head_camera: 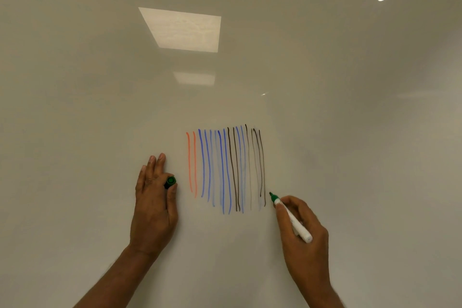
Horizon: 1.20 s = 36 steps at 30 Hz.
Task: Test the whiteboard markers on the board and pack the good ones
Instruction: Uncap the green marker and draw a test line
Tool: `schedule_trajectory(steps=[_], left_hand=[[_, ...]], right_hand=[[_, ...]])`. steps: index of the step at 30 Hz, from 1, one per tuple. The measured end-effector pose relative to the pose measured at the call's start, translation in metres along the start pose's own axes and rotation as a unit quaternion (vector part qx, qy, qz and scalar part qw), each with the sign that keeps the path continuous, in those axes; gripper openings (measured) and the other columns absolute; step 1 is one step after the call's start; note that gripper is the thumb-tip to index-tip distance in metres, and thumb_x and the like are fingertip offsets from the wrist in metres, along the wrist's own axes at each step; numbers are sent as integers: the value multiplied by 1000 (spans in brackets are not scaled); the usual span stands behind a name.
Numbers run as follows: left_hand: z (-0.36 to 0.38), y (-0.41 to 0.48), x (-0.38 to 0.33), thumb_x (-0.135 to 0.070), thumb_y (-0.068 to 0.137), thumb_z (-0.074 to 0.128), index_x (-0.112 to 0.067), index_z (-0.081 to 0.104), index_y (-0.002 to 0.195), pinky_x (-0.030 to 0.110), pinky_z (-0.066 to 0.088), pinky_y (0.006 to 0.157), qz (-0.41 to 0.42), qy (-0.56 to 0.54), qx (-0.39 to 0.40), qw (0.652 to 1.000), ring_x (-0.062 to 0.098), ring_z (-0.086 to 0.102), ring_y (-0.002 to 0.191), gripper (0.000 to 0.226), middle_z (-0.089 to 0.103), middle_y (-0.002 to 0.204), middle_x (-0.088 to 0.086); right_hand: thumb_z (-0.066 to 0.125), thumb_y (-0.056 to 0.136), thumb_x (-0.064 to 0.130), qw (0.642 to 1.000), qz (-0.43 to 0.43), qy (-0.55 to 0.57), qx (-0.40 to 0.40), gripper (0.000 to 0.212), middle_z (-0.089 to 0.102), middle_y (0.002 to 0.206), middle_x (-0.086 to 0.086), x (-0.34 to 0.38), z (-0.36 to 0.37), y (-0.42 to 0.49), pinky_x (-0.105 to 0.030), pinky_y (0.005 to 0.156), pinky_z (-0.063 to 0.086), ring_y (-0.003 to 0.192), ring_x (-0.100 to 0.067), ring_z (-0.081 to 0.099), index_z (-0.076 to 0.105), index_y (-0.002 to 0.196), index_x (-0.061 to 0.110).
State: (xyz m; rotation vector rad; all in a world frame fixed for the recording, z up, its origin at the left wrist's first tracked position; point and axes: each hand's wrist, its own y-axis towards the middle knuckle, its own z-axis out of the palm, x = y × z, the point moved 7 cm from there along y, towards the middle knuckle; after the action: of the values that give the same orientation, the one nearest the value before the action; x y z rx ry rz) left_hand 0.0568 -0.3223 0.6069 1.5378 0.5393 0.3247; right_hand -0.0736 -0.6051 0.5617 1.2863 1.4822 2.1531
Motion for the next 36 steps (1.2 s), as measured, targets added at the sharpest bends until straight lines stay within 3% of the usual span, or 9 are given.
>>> schedule_trajectory(steps=[3,7,13,25,28,30,31,34,36], left_hand=[[0,0,1,-22,105,37,-2,58,115,38,14,128,-3,1,0,1000,22,21,156,30,36,161,12],[0,0,0,-23,105,36,-4,57,113,37,13,128,-3,2,0,1000,21,20,156,30,36,161,11],[0,0,0,-22,105,37,-5,57,114,41,17,127,7,9,-4,1000,24,23,156,28,37,161,12],[1,-1,2,-21,105,38,-2,59,115,39,17,128,12,16,-12,1000,24,24,155,30,37,161,10],[1,0,2,-21,105,37,-2,59,116,40,17,128,11,8,-7,1000,25,24,155,30,37,161,11],[0,0,0,-21,106,37,-3,58,121,39,15,128,4,-7,7,1000,24,22,156,32,34,163,9],[-1,0,-1,-22,106,36,-4,56,127,38,14,128,-1,-16,15,1000,22,21,156,33,33,164,7],[-11,-3,-4,-26,108,36,-14,39,153,30,13,127,-61,-54,43,996,11,15,156,47,27,166,-2],[-22,-10,-11,-28,107,40,-16,35,157,28,19,125,-105,-77,39,991,8,20,154,52,32,165,-3]], right_hand=[[70,89,37,1000,17,-18,2,18,72,95,8,-9,-5,-11,-45,81,59,89,-13,69,69,107,36],[68,92,22,999,-29,23,-1,12,71,89,4,32,-2,20,-38,72,59,81,-16,67,70,104,23],[65,97,24,995,-87,40,-3,13,69,92,3,80,23,83,-31,70,56,83,-18,66,68,109,21],[69,90,21,999,-42,13,-5,27,72,102,4,24,9,25,-40,82,60,94,-14,69,69,117,18],[74,86,37,1000,-2,-9,8,32,73,102,3,-11,0,-4,-35,86,57,94,-9,69,70,117,34],[69,79,65,998,56,-14,33,34,73,94,6,-27,-3,-20,-15,82,53,89,-8,67,64,111,56],[70,77,67,997,68,0,38,33,74,88,8,-29,-5,-26,-9,79,51,86,-9,67,66,107,55],[78,84,21,992,98,59,49,9,76,79,2,-4,-7,-37,-8,70,50,81,-15,71,73,92,20],[71,87,9,987,109,98,68,5,75,74,-3,20,-6,-43,-9,69,50,77,-12,72,67,91,9]])
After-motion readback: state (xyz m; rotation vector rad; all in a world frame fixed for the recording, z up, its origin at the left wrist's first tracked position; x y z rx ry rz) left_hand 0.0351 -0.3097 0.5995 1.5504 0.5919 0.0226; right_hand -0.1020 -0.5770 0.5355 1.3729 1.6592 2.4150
